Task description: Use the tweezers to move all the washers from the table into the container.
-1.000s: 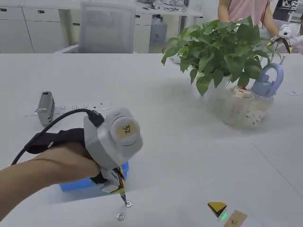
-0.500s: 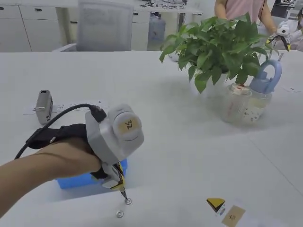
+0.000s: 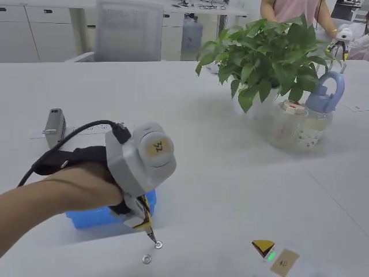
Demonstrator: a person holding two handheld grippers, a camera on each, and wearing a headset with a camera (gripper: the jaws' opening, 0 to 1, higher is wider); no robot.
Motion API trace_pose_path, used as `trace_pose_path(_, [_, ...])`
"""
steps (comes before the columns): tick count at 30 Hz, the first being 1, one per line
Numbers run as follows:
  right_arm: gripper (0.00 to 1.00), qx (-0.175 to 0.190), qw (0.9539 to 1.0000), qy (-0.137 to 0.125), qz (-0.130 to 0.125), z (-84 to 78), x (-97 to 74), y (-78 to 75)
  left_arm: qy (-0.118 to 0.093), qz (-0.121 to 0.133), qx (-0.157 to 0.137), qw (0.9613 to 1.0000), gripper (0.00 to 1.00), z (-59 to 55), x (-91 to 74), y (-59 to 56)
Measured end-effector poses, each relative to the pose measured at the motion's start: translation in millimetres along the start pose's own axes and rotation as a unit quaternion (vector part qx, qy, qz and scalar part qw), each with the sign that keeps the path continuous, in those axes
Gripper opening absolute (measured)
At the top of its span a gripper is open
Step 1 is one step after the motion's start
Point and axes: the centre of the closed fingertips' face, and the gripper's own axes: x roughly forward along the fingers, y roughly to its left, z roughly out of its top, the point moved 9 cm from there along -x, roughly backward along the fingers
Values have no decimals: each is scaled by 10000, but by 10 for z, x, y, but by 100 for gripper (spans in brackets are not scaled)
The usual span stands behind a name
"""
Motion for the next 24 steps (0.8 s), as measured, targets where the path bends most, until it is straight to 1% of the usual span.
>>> trace_pose_path(3, [67, -10, 10000, 17, -8, -2, 0, -2, -84, 16, -48, 10000, 0, -36, -30, -53])
trace_pose_path(4, [67, -12, 10000, 13, -2, -1, 0, -1, -142, 49, -73, 9999, 0, -49, -39, -65])
trace_pose_path(5, [68, -13, 10000, 4, 3, 1, 0, 1, -245, 77, -138, 9996, 0, -74, -57, -88])
trace_pose_path(9, [67, -25, 10000, 15, 42, 2, 2, 9, -523, 52, -355, 9980, 0, -188, -113, -196])
trace_pose_path(10, [66, -28, 10000, 10, 72, 5, 4, 17, -542, 58, -372, 9978, 0, -200, -119, -208])
trace_pose_path(12, [65, -31, 9999, -24, 148, 16, 4, 35, -709, 94, -496, 9962, 0, -249, -154, -266])
trace_pose_path(14, [64, -49, 9998, 6, 168, 13, 5, 40, -866, 98, -615, 9943, 0, -292, -183, -315])
trace_pose_path(15, [65, -61, 9998, 11, 167, 13, 6, 42, -934, 141, -651, 9934, 0, -319, -197, -336])
trace_pose_path(17, [65, -61, 9998, 11, 186, 13, 7, 45, -999, 200, -734, 9921, 0, -364, -225, -366])
trace_pose_path(19, [65, -36, 9997, 10, 231, 17, 9, 49, -1065, 206, -787, 9910, 0, -398, -260, -406])
trace_pose_path(21, [66, 24, 9988, -32, 493, 49, 16, 88, -1212, 238, -783, 9892, 0, -411, -297, -449])
trace_pose_path(22, [67, -12, 9977, -56, 673, 74, 14, 130, -1265, 239, -796, 9885, 0, -422, -327, -481])
trace_pose_path(23, [67, -90, 9971, -92, 755, 92, 10, 159, -1291, 246, -805, 9881, 0, -424, -337, -491])
trace_pose_path(24, [66, -186, 9957, -62, 902, 106, 2, 197, -1375, 272, -810, 9868, 0, -426, -374, -524])
